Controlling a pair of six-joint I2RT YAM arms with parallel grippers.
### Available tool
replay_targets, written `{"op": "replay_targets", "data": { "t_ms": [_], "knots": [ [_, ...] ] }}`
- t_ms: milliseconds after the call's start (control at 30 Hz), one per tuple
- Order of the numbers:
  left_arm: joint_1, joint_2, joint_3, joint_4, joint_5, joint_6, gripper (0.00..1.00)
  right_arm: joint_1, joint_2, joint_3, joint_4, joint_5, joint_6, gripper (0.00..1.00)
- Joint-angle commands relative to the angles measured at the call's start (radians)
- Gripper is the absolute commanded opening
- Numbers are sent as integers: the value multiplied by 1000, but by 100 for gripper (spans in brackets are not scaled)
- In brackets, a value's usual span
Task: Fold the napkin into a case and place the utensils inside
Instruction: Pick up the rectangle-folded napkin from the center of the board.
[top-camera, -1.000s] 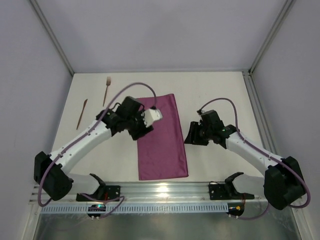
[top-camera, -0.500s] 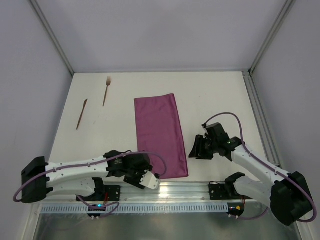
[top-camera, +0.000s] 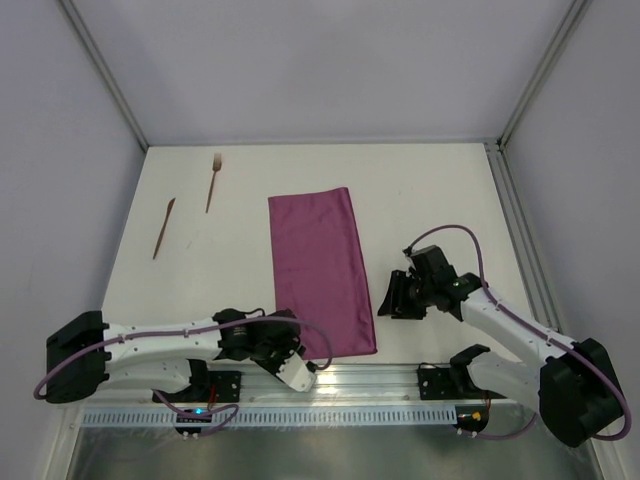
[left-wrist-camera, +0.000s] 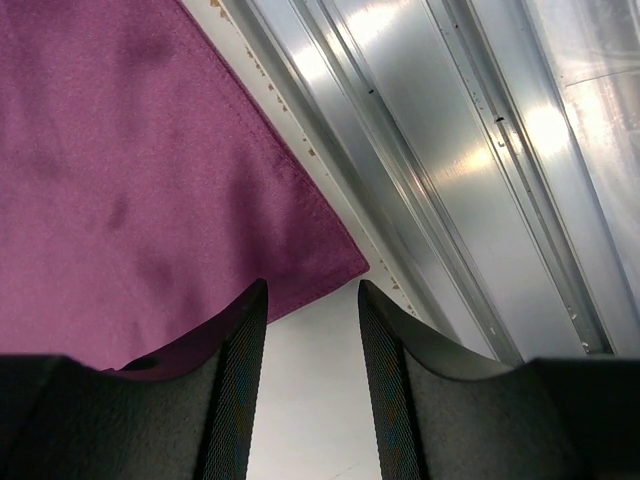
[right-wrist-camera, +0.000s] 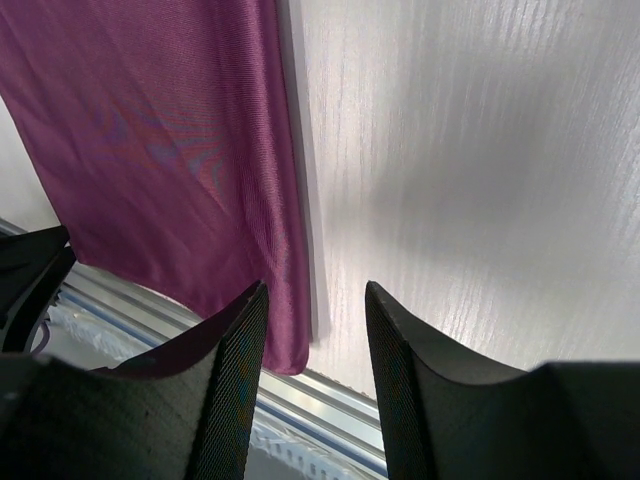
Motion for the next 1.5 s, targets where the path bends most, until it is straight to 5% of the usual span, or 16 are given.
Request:
{"op": "replay_targets", "data": {
  "t_ms": [0, 400, 733, 1033, 1200, 1333, 1467],
  "knots": [
    [-4, 27, 12, 10, 41, 45, 43, 3, 16, 3, 21, 6, -8, 48],
    [-4, 154, 34, 12, 63, 41, 39, 3, 61, 24, 31, 5, -44, 47],
    [-4, 153, 17, 59, -34, -3, 0, 3, 27, 76, 14, -17, -123, 46],
    [123, -62, 53, 113, -4, -108, 0, 3, -73, 240, -45, -67, -327, 48],
    [187, -140, 75, 96, 42, -165, 0, 13, -202, 199, 127, -84, -393, 55],
    [250, -168, 72, 91, 64, -172, 0, 116, -387, 55, 290, -87, -604, 57],
    [264, -170, 51, 79, 73, -180, 0, 244, -498, -3, 92, -179, -1234, 58]
  ]
}}
